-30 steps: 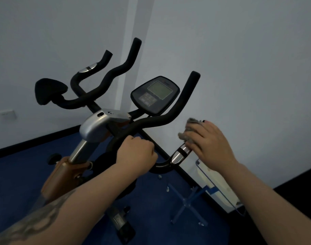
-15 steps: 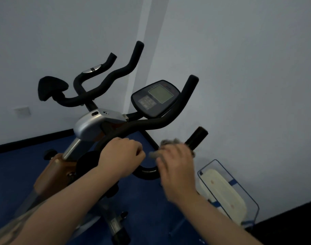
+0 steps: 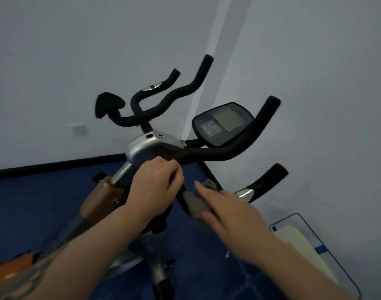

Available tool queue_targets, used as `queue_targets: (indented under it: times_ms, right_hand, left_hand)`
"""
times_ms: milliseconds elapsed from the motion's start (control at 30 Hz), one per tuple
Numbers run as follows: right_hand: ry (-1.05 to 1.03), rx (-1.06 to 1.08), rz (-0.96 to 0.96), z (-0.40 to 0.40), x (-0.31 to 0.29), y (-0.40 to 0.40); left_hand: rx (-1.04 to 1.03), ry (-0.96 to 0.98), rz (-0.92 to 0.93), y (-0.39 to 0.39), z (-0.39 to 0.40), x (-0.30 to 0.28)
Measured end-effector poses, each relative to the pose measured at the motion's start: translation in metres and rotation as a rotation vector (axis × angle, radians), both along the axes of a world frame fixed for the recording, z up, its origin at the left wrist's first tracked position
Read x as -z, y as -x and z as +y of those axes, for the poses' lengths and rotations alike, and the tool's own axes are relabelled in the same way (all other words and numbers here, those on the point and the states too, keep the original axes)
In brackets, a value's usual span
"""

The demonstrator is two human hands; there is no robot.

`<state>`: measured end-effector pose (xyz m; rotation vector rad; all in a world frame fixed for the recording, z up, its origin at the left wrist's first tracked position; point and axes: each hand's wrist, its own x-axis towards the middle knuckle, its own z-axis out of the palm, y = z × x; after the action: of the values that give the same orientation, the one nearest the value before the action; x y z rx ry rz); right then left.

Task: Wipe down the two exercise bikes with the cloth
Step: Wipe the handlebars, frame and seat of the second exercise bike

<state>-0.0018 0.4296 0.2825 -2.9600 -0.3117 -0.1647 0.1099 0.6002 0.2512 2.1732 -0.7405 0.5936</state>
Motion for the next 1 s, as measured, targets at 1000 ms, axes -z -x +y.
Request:
queue_targets:
  times_ms: [1000]
  right_hand:
    - [0.269, 0.161, 0.116, 0.064, 0.024, -0.063]
  left_hand:
    - [-0.164, 0.222, 0.156, -0.003, 0.029, 0.03]
